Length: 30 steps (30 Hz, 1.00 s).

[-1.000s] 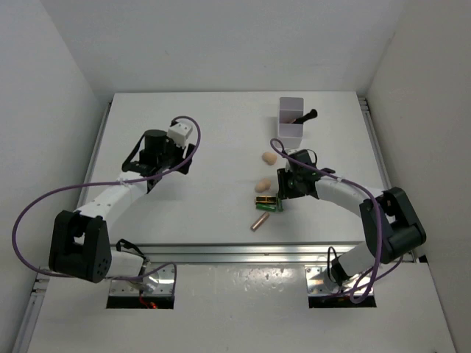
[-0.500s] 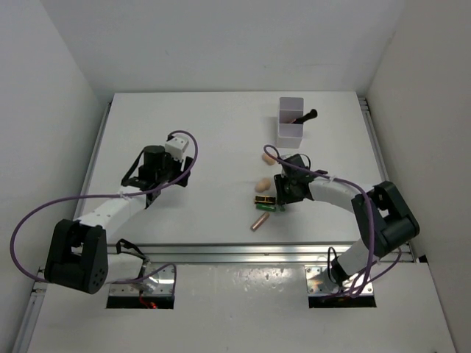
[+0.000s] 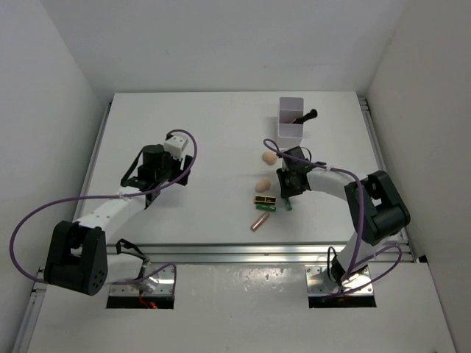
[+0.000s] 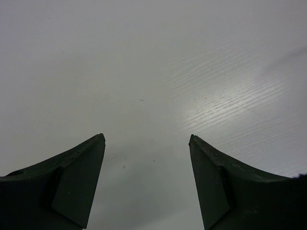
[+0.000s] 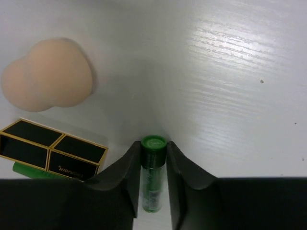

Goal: Organize the makeup

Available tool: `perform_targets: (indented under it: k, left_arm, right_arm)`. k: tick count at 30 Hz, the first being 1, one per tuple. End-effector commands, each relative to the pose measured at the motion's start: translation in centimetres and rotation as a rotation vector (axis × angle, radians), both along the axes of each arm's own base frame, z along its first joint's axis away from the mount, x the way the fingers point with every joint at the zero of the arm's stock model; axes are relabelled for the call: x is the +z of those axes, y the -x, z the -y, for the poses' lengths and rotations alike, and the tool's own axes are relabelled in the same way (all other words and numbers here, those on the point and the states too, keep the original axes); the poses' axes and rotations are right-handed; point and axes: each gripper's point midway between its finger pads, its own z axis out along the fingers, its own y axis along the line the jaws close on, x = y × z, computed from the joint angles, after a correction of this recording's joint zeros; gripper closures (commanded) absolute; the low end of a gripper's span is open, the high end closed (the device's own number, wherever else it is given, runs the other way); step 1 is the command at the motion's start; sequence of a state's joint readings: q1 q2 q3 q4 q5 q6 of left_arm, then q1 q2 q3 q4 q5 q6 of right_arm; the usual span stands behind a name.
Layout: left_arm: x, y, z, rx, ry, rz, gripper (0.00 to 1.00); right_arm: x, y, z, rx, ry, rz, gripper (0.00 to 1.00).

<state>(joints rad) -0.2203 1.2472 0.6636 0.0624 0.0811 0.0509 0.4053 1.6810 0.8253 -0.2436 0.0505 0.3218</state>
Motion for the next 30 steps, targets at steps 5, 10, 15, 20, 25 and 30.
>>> perform_targets:
  k: [5, 10, 15, 20, 25, 30]
  left_arm:
    - [1.4, -0.8, -0.9, 0.029, 0.013, 0.053, 0.23]
    - [1.0, -1.2, -0.9, 0.025, 0.0, 0.032, 0.23]
    - [1.0, -2.2, -0.7, 0.02, -0.011, 0.021, 0.23]
    - [-0.1, -3.1, -0.5, 0.019, -0.02, -0.019, 0.23]
    - [-0.5, -4.2, -0.4, 0.032, -0.022, -0.044, 0.23]
    - [-0.6, -5.1, -0.4, 0.044, -0.021, -0.055, 0.23]
  right_arm:
    - [0.6, 1.1, 0.1, 0.091, -0.012, -0.052, 1.0]
    - [6.4, -3.4, -1.0, 0.136, -0.125, 0.173, 1.0]
    - [17.6, -11.5, -1.5, 0.155, -0.199, 0.749, 1.0]
    - [23.6, -16.6, 0.9, 0.027, -0.18, 1.18, 1.0]
    - [23.3, -21.1, 2.5, -0.096, -0.127, 1.332, 1.0]
    - [23.3, -24.7, 2.5, -0.127, -0.129, 1.398, 1.0]
